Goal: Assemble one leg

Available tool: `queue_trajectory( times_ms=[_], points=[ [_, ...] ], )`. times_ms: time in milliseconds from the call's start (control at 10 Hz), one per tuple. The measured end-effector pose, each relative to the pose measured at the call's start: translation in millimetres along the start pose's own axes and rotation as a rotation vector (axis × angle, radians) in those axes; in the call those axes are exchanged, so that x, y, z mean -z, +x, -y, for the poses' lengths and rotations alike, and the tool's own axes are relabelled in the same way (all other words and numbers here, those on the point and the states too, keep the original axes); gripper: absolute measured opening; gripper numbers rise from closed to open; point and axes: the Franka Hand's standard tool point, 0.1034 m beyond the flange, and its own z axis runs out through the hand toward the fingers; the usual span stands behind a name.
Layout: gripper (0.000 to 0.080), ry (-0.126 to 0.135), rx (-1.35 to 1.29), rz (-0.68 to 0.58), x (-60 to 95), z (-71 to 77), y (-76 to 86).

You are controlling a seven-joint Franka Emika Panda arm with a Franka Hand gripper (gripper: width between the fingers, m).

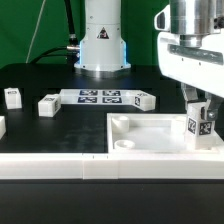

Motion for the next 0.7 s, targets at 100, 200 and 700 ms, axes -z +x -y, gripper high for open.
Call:
queue_trajectory(
  times_ms=[100, 200, 700],
  points=[
    [0.0292, 0.0, -0.061, -0.003, 0.0, 0.0, -0.6],
    [0.0292, 0.002, -0.164, 0.006, 0.1, 0.2, -0.9],
    [0.0608, -0.036, 0.042, 0.021, 1.4, -2.7, 5.1]
  ],
)
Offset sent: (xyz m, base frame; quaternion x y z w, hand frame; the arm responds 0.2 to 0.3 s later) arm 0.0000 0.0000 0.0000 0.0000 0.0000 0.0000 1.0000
